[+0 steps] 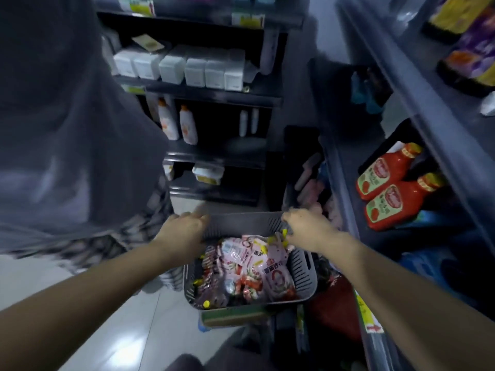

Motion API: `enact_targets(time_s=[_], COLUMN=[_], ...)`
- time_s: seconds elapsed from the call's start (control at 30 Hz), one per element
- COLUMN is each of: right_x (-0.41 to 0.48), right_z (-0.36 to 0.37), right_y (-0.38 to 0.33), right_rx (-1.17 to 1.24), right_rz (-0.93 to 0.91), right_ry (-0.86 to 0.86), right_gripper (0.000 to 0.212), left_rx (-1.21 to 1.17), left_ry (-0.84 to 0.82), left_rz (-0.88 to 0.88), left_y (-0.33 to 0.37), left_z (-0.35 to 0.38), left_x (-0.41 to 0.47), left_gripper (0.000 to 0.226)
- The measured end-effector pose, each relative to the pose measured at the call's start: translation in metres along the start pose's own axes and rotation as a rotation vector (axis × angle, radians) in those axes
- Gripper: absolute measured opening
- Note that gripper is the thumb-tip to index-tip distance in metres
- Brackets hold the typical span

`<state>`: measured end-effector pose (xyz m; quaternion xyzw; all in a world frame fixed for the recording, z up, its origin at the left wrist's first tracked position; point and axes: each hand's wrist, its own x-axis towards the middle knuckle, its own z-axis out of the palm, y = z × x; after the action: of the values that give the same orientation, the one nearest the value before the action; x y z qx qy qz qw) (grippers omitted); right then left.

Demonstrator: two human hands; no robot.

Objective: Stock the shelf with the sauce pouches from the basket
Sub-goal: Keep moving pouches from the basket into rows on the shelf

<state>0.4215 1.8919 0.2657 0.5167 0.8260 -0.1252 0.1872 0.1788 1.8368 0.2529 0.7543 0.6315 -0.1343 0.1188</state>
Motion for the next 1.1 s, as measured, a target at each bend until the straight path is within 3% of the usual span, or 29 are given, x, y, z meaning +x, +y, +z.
enact_targets(time_s=[0.13, 0.37, 0.63, 0.7, 0.77, 0.93, 1.03, 1.1], right_x=[0.025, 0.063, 0.082, 0.088, 0.093, 0.104, 0.108, 0.11], right_z=[0.026, 0.09, 0.161, 0.175, 0.188, 0.218, 0.237, 0.249], right_y=[0.006, 0.013, 0.018, 0.019, 0.021, 0.025, 0.029, 0.032], right_rx=[-0.002, 0.075, 0.248, 0.269, 0.302, 0.436, 0.481, 0.532], right_rz=[-0.033, -0.024, 0.138, 0.152, 0.176, 0.264, 0.336, 0.42], right_ry=[-0.085, -0.239, -0.387, -0.407, -0.421, -0.448, -0.439, -0.406], right_gripper=[0.03, 0.036, 0.032, 0.024, 0.016, 0.025, 0.024, 0.029], left_rx=[-0.101, -0.239, -0.066, -0.066, -0.108, -0.301, -0.41, -0.433], left_ry=[-0.063, -0.302, -0.439, -0.571, -0.699, -0.868, -0.876, -0.819], left_rz=[-0.031, 0.125, 0.331, 0.359, 0.342, 0.313, 0.239, 0.227], left_y=[0.001, 0.008, 0.027, 0.029, 0.028, 0.017, 0.01, 0.01], left_z=[0.038, 0.1, 0.14, 0.158, 0.175, 0.189, 0.194, 0.196], left_x=[0.005, 0.02, 0.039, 0.041, 0.044, 0.064, 0.078, 0.083], left_gripper=[0.028, 0.032, 0.032, 0.028, 0.026, 0.032, 0.008, 0.017])
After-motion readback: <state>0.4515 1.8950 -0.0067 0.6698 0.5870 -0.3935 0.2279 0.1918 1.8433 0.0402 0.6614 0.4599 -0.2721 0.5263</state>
